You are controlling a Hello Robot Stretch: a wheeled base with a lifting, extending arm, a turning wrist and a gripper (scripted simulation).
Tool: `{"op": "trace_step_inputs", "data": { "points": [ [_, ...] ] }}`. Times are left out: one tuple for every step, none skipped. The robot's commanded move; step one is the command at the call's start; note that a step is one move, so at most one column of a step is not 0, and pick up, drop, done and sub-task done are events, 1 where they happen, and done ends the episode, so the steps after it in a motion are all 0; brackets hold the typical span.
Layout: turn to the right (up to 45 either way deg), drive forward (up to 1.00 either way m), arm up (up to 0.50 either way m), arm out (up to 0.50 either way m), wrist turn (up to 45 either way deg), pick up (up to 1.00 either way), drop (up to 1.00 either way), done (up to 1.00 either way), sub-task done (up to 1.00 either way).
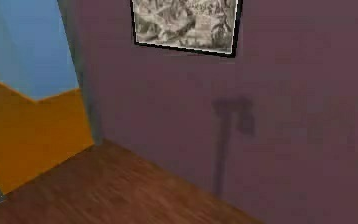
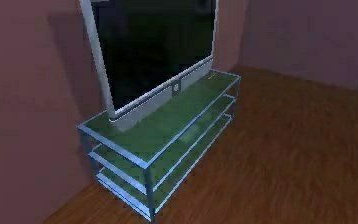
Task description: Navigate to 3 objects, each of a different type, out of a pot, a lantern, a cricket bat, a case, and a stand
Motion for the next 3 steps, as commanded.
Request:
{"op": "trace_step_inputs", "data": {
  "points": [
    [-36.0, 0.00, 0.00, 0.00, 0.0, 0.00, 0.00, 0.00, 0.00],
    [0.0, 1.00, 0.00, 0.00, 0.0, 0.00, 0.00, 0.00, 0.00],
    [0.0, 0.85, 0.00, 0.00, 0.0, 0.00, 0.00, 0.00, 0.00]
  ]
}}
